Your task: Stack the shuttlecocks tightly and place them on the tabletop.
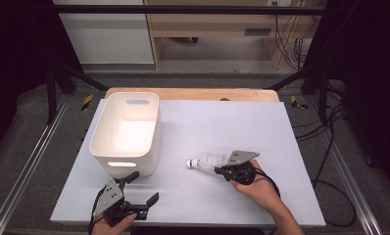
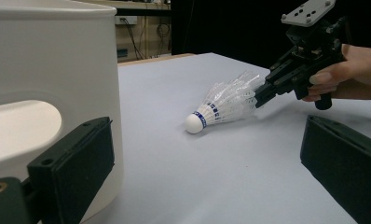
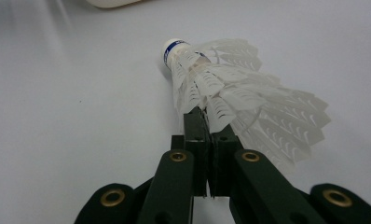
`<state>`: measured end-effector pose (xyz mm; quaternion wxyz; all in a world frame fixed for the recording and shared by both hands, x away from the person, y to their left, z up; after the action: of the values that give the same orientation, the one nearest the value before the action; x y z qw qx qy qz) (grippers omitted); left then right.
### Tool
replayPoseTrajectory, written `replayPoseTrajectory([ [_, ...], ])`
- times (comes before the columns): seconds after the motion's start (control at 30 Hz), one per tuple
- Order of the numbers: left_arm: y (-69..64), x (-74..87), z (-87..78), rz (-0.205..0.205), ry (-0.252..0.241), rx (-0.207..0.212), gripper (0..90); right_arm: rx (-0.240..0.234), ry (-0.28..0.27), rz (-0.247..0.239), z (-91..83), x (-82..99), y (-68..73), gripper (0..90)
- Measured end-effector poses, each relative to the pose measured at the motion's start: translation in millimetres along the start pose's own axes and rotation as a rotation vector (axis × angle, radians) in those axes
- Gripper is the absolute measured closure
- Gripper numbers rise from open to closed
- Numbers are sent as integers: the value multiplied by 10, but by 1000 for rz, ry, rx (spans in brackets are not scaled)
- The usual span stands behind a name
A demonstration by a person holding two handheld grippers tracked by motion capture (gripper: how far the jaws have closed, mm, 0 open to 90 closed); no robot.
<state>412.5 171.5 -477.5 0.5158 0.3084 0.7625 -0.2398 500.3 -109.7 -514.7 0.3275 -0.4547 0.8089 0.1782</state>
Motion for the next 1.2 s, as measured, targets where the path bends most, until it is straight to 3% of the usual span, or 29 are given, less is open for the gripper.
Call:
replayPoseTrajectory([
  [0.43,9,1,-6,0,1,-2,28,5,11,14,-7,11,-10,830],
  [0.77,13,-1,-10,1,0,-3,28,21,14,44,-85,36,-19,675],
  [0.97,15,-3,-11,1,-3,-3,28,27,24,89,-151,79,-31,552],
  [1.2,21,-4,-13,-3,-3,-5,28,40,16,115,-256,128,-28,487],
])
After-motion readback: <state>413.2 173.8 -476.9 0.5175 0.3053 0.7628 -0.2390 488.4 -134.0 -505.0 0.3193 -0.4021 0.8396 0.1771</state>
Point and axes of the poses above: each handheld gripper's, and its own axes: z roughly forward along the jaws, x roughly out of its underside, y roughly to its left, the point moved 7 cm from there along z, roughly forward along the jaws, and after that the axes turned 11 degrees about y, right-handed, at the moved point
